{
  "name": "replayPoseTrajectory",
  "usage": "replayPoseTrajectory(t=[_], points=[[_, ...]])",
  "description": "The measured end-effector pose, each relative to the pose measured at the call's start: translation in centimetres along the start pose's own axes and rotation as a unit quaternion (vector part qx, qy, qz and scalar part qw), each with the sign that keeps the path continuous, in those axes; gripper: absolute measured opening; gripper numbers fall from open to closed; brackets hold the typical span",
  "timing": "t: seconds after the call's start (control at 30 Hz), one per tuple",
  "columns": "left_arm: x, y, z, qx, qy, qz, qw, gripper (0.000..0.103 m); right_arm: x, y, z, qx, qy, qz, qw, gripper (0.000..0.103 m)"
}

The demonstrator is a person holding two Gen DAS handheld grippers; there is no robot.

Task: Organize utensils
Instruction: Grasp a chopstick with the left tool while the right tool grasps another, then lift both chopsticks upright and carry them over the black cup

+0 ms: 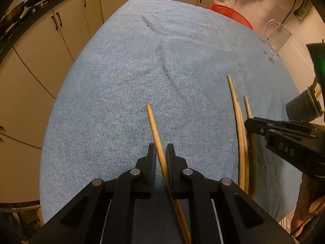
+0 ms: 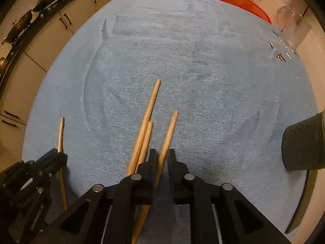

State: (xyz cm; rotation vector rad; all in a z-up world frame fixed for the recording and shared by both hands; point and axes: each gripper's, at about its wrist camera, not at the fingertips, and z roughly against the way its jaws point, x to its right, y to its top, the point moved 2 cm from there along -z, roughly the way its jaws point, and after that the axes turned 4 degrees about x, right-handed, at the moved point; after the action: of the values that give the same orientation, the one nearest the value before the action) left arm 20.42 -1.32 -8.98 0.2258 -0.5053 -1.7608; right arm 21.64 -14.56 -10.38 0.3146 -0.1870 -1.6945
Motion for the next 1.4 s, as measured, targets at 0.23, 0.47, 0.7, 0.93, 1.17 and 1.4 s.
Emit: replayPoseTrajectory(t=[0.23, 0.47, 0.7, 0.93, 1.17, 1.4], points=[[0.3, 0.6, 0.7, 0.020, -0.040, 0.015, 0.9989, 0.006, 2.4, -0.6, 2.5, 0.045, 0.086, -0.046, 0.994, 0.007], [0.8, 1.8, 6.2, 0.108, -0.065, 0.015, 0.9920, 0.006, 3.4, -1.9, 9.8, 0.168, 0.112, -0.033, 0.979, 0.007], [1.6, 2.2, 11.1, 0.172, -0.074, 0.009, 0.9823, 0.006, 2.1, -4.1, 16.6, 0.288, 0.112, -0.006, 0.951, 0.007], [3.0, 2.6, 13.5, 0.200, -0.072, -0.005, 0.9771, 0.006, 2.3, -6.0, 19.7, 0.340, 0.112, 0.005, 0.934, 0.007], [3.9, 2.3, 15.0, 0.213, -0.072, -0.012, 0.9744, 0.006, 2.6, -6.3, 20.5, 0.355, 0.111, 0.002, 0.928, 0.007], [4.7, 2.7, 16.1, 0.219, -0.074, -0.019, 0.9728, 0.006, 3.2, -7.1, 21.7, 0.368, 0.112, -0.006, 0.923, 0.007]])
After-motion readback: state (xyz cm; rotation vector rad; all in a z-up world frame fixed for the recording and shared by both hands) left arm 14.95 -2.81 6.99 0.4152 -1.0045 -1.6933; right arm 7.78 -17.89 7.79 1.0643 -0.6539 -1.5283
